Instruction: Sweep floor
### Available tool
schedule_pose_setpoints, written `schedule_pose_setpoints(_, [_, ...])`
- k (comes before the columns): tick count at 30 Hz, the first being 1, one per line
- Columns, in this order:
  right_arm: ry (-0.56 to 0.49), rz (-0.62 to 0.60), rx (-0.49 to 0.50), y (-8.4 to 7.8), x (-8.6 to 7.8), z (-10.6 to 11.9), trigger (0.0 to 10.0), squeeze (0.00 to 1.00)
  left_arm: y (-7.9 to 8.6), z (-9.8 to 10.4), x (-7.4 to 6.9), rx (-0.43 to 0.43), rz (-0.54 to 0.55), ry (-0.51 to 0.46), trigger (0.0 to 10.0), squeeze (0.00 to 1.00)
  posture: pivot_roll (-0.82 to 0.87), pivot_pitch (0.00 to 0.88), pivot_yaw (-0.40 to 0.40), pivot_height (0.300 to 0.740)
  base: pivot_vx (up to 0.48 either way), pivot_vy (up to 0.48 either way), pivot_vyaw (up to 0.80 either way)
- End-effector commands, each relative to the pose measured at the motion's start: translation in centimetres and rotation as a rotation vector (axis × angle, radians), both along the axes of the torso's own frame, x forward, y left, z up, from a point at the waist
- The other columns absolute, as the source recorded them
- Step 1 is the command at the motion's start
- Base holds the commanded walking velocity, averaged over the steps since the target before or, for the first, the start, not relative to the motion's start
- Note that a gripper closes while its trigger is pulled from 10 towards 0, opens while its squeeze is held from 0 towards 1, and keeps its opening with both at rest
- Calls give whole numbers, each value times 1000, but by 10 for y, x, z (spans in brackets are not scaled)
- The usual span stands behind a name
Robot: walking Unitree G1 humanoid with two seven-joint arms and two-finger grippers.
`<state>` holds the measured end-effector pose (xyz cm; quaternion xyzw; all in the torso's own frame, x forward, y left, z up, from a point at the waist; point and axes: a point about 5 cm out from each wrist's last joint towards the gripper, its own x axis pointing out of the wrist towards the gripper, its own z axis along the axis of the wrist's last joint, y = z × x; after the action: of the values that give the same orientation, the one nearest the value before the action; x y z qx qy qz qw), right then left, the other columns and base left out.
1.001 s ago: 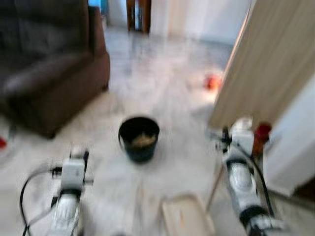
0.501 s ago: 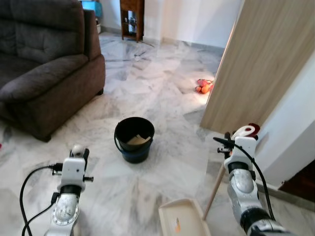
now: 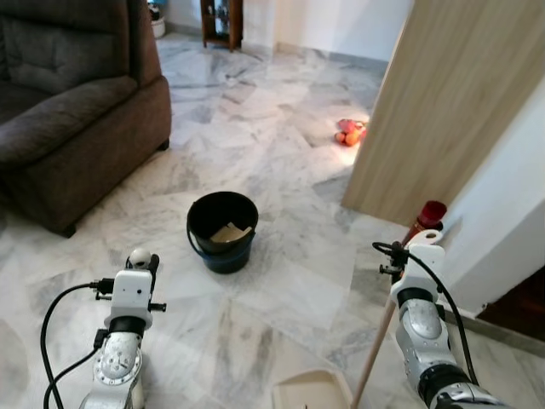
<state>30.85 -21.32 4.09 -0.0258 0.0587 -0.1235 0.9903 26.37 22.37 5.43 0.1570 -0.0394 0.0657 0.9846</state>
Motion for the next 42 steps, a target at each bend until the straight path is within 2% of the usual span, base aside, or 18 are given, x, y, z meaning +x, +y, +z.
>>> schedule_pose_setpoints(1, [-11,-8,-6,-3,4,5,10000,0,1,6,4,10,-8,-21,10000,0,81,0,-69,740,0,0,-800])
schedule_pose_setpoints(24, [-7,-10,-8,-2,4,5,10000,0,0,7,7,35,-15,-18,10000,0,80,0,-64,740,0,-80,-800])
schedule_pose_setpoints(30, [-10,-9,-8,-1,5,5,10000,0,-1,7,8,37,-19,-21,10000,0,76,0,-62,740,0,-345,-800])
schedule_pose_setpoints(42, [-12,-9,-12,-2,5,6,10000,0,-2,7,9,37,-26,-24,10000,0,72,0,-62,740,0,0,-800])
